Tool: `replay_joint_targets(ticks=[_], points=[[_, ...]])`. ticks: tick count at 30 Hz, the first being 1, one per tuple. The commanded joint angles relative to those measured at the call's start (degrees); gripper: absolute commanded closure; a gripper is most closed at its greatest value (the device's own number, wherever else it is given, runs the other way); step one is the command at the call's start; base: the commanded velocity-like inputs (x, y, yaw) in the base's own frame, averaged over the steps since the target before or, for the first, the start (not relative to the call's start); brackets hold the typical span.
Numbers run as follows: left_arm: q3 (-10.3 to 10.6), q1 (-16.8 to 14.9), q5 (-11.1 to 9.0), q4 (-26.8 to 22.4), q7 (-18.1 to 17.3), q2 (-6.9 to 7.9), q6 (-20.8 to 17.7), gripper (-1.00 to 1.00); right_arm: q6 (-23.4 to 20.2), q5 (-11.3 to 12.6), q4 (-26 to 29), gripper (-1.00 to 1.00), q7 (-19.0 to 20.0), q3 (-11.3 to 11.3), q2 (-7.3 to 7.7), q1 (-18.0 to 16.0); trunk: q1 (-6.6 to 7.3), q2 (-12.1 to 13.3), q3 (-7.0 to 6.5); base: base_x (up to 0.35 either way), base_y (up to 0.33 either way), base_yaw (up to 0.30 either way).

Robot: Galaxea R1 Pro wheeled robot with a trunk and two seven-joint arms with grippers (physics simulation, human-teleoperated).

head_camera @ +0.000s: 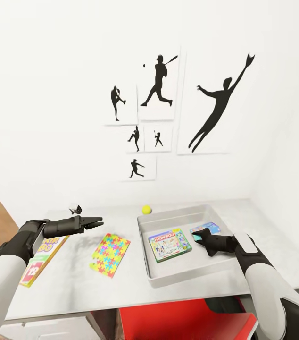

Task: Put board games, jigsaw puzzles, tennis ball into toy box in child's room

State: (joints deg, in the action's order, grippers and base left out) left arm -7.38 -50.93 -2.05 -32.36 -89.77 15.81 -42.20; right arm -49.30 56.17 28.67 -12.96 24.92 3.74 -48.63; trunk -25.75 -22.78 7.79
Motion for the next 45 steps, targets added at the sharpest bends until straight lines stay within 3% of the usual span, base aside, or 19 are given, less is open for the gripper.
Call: replay_joint_targets(ticks=[1, 5, 13, 27, 28, 45], points=[[0.0, -0.05, 0.03, 0.0, -0.23, 0.01, -0.61, -1.0, -0.18, 0.67, 0.06, 1.0, -0.58, 0.26, -0.04, -0.06, -0.03, -0.13, 0.22, 0.0, 0.0, 0.0], [0.0, -0.05, 0.03, 0.0, -0.23, -0.02, -0.61, -1.0, -0.18, 0.78, 0.07, 1.0, -0.52, 0.3, 0.01, -0.06, -0.03, -0.13, 0.47, 0.0, 0.0, 0.0], [0.0, -0.05, 0.03, 0.01, -0.23, -0.07, -0.66, -1.0, -0.21, 3.17, 0.15, 1.0, -0.55, 0.21, 0.03, -0.06, -0.03, -0.13, 0.54, 0.0, 0.0, 0.0], [0.0, -0.05, 0.03, -0.01, -0.23, -0.08, -0.63, -1.0, -0.27, 3.42, 0.16, 1.0, -0.57, 0.15, 0.03, -0.06, -0.03, -0.13, 0.54, 0.0, 0.0, 0.0], [0.0, -0.05, 0.03, -0.02, -0.23, -0.08, -0.65, -1.0, -0.27, 3.42, 0.16, -1.0, -0.57, 0.14, 0.03, -0.06, -0.03, -0.13, 0.54, 0.0, 0.0, 0.0], [0.0, -0.05, 0.03, 0.01, -0.23, -0.08, -0.64, -1.0, -0.29, 3.42, 0.44, -1.0, -0.51, 0.13, 0.03, -0.04, -0.03, -0.13, 0.54, 0.0, 0.0, 0.0]])
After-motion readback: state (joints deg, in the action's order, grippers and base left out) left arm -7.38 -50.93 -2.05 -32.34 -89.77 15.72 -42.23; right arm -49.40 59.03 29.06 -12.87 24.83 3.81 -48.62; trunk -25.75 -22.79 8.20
